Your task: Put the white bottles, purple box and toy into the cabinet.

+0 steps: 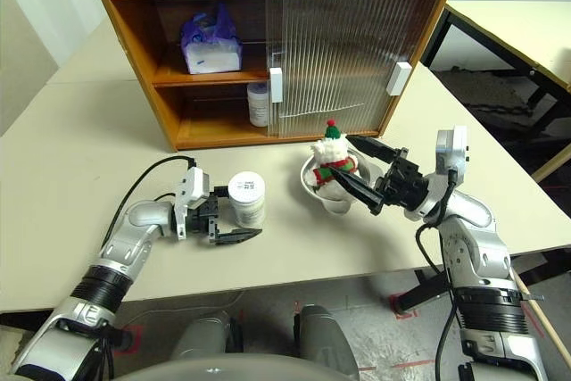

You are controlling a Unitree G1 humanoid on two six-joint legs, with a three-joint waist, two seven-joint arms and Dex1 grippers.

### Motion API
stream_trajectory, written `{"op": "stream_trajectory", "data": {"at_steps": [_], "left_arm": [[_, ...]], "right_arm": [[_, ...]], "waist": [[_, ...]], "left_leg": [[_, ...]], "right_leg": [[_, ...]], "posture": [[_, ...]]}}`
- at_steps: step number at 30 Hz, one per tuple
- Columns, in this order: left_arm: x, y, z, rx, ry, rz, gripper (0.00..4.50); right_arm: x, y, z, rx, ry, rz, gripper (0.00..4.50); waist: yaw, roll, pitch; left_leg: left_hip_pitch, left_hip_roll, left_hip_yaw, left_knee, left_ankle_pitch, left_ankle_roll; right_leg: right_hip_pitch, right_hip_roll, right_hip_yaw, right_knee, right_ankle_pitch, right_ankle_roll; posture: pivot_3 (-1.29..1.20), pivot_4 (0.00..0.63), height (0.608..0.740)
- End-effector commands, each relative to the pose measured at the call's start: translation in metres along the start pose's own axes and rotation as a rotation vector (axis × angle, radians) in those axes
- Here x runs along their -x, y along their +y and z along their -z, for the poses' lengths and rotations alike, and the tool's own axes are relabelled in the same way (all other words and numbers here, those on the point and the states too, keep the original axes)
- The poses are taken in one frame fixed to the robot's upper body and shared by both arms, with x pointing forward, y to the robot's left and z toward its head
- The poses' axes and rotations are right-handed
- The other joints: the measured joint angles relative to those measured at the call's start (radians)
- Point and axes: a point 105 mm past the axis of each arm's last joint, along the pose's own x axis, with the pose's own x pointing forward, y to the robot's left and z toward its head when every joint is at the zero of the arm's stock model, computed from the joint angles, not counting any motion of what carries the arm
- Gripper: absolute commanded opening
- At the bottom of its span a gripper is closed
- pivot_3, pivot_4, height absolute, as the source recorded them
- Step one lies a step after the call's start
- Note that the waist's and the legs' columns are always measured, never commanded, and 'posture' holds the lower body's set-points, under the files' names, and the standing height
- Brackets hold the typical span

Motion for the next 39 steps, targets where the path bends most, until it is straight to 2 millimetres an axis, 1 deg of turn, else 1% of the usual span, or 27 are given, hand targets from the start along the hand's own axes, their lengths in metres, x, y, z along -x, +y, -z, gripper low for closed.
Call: {"op": "stream_trajectory", "data": {"at_steps": [1, 2, 3, 4, 11, 12, 14, 16, 19, 23, 25, 26, 29, 33, 39], "left_arm": [[-0.005, 0.001, 0.004, 0.008, 0.026, -0.003, 3.78], [-0.004, 0.003, 0.003, 0.019, 0.015, -0.014, 3.41], [-0.004, 0.005, 0.002, 0.028, 0.007, -0.022, 3.14], [-0.002, 0.008, 0.0, 0.036, -0.006, -0.042, 3.08], [0.016, 0.058, -0.023, 0.024, -0.11, -0.364, 3.08], [0.02, 0.068, -0.026, 0.012, -0.111, -0.427, 3.08], [0.027, 0.097, -0.031, 0.024, -0.108, -0.604, 3.08], [0.026, 0.114, -0.032, 0.05, -0.09, -0.698, 3.08], [0.019, 0.127, -0.032, 0.046, -0.053, -0.765, 3.08], [0.016, 0.145, -0.032, 0.041, 0.002, -0.877, 3.08], [0.015, 0.152, -0.031, 0.057, 0.021, -0.912, 3.08], [0.014, 0.154, -0.03, 0.064, 0.025, -0.922, 3.08], [0.011, 0.159, -0.027, 0.105, 0.047, -0.949, 3.08], [0.01, 0.169, -0.033, 0.142, 0.038, -1.011, 3.08], [0.01, 0.176, -0.036, 0.156, 0.058, -1.05, 3.08]], "right_arm": [[0.002, -0.001, -0.004, 0.022, 0.005, -0.002, 4.5], [0.002, -0.001, -0.004, 0.021, 0.005, -0.001, 4.5], [0.003, -0.001, -0.003, 0.02, 0.006, -0.001, 4.5], [0.004, -0.001, -0.002, 0.019, 0.006, -0.001, 4.5], [0.003, 0.0, 0.002, 0.015, 0.008, -0.01, 4.5], [0.002, 0.0, 0.002, 0.015, 0.007, -0.011, 4.5], [-0.003, 0.001, 0.0, 0.015, -0.001, -0.016, 4.5], [-0.008, 0.003, -0.002, 0.015, -0.008, -0.023, 4.5], [-0.011, 0.005, -0.003, 0.014, -0.014, -0.027, 4.5], [-0.012, 0.005, -0.005, 0.015, -0.017, -0.026, 4.5], [-0.011, 0.004, -0.006, 0.016, -0.016, -0.023, 4.5], [-0.01, 0.004, -0.006, 0.016, -0.015, -0.022, 4.5], [-0.007, 0.003, -0.005, 0.017, -0.013, -0.017, 4.5], [-0.005, 0.003, -0.004, 0.017, -0.011, -0.013, 4.5], [-0.005, 0.003, -0.004, 0.018, -0.009, -0.011, 4.5]], "waist": [[0.0, 0.0, 0.0], [0.0, 0.0, 0.0], [0.0, 0.0, 0.0], [0.0, 0.0, 0.0], [0.001, -0.001, 0.001], [0.002, -0.001, 0.001], [0.003, -0.002, 0.001], [0.005, -0.002, 0.001], [0.005, -0.002, 0.001], [0.005, -0.003, 0.002], [0.005, -0.003, 0.002], [0.006, -0.003, 0.002], [0.009, -0.003, 0.002], [0.01, -0.003, 0.002], [0.008, -0.003, 0.002]], "left_leg": [[0.0, 0.0, 0.0, 0.0, 0.0, 0.0], [0.0, 0.0, 0.0, 0.0, 0.0, 0.0], [0.0, 0.0, 0.0, 0.0, 0.0, 0.0], [0.0, 0.0, 0.0, 0.0, 0.0, 0.0], [0.0, 0.0, 0.0, 0.0, 0.0, 0.0], [0.0, 0.0, 0.0, 0.0, 0.0, 0.0], [0.0, 0.0, 0.0, 0.0, 0.0, -0.001], [-0.001, 0.0, -0.001, 0.0, 0.0, -0.001], [-0.001, -0.001, -0.001, 0.0, 0.0, -0.001], [-0.004, -0.001, -0.001, 0.0, -0.001, 0.0], [-0.009, -0.001, -0.001, 0.0, -0.001, 0.0], [-0.012, -0.001, -0.002, 0.0, 0.0, 0.001], [-0.016, -0.002, -0.003, 0.0, 0.0, 0.002], [-0.017, -0.002, -0.003, 0.0, 0.0, 0.002], [-0.017, -0.002, -0.003, 0.0, 0.0, 0.002]], "right_leg": [[0.0, 0.0, 0.0, 0.0, 0.0, 0.0], [0.0, 0.0, 0.0, 0.0, 0.0, 0.0], [0.0, 0.0, 0.0, 0.0, 0.0, 0.0], [0.0, 0.0, 0.0, 0.0, 0.0, 0.0], [0.0, 0.0, 0.0, 0.0, 0.0, 0.001], [0.0, 0.0, 0.0, 0.0, 0.001, 0.001], [0.0, 0.0, 0.0, 0.0, 0.001, 0.002], [0.0, 0.0, 0.0, 0.0, 0.001, 0.002], [0.0, 0.0, 0.0, -0.002, 0.002, 0.003], [-0.002, 0.0, 0.0, -0.003, 0.003, 0.003], [-0.007, 0.0, 0.0, -0.002, 0.004, 0.001], [-0.01, 0.0, 0.0, -0.002, 0.005, 0.001], [-0.012, 0.0, -0.001, -0.003, 0.006, 0.001], [-0.013, 0.0, -0.002, -0.005, 0.006, 0.001], [-0.013, 0.001, -0.002, -0.006, 0.006, 0.001]], "posture": [[0.04, 0.0, 0.74], [0.05, 0.0, 0.74], [0.05, 0.0, 0.74], [0.05, 0.0, 0.74], [0.05, 0.0, 0.74], [0.06, 0.0, 0.74], [0.06, 0.0, 0.74], [0.06, 0.0, 0.74], [0.06, 0.0, 0.74], [0.05, 0.0, 0.74], [0.05, 0.0, 0.74], [0.05, 0.0, 0.74], [0.04, 0.0, 0.74], [0.04, 0.0, 0.74], [0.04, 0.0, 0.74]]}}
